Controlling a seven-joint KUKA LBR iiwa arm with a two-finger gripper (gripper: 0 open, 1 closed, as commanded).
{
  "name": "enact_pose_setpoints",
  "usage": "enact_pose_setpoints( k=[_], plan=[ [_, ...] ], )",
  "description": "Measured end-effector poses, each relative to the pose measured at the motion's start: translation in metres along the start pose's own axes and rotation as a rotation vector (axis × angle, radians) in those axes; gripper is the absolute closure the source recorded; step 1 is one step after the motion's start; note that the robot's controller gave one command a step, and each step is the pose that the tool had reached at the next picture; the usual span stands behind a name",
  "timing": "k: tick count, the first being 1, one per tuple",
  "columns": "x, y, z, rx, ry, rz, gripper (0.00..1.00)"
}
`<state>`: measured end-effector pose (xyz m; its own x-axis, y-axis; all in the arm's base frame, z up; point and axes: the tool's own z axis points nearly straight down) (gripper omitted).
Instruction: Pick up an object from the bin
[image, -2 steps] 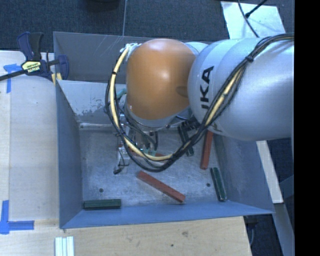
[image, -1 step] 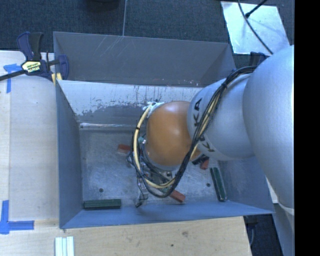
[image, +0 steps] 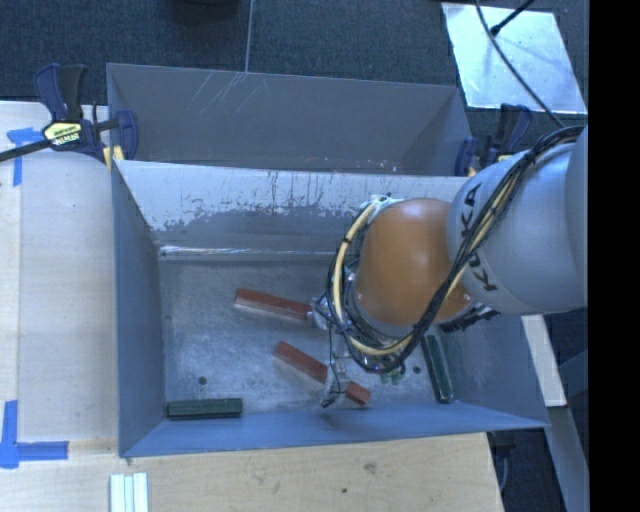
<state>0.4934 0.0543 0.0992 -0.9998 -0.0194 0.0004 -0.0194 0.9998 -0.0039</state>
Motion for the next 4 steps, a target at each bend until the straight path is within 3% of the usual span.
enact_pose_setpoints(
  k=[1, 2, 3, 4],
  plan=[
    [-0.038, -0.024, 0.029, -0.005, -0.006, 0.34, 0.0],
    [-0.04, -0.024, 0.027, -0.007, -0.013, 0.342, 1.0],
    [-0.079, -0.005, -0.086, -0.007, -0.012, 0.319, 1.0],
    [-0.084, -0.015, -0.22, -0.006, -0.011, 0.316, 1.0]
  ],
)
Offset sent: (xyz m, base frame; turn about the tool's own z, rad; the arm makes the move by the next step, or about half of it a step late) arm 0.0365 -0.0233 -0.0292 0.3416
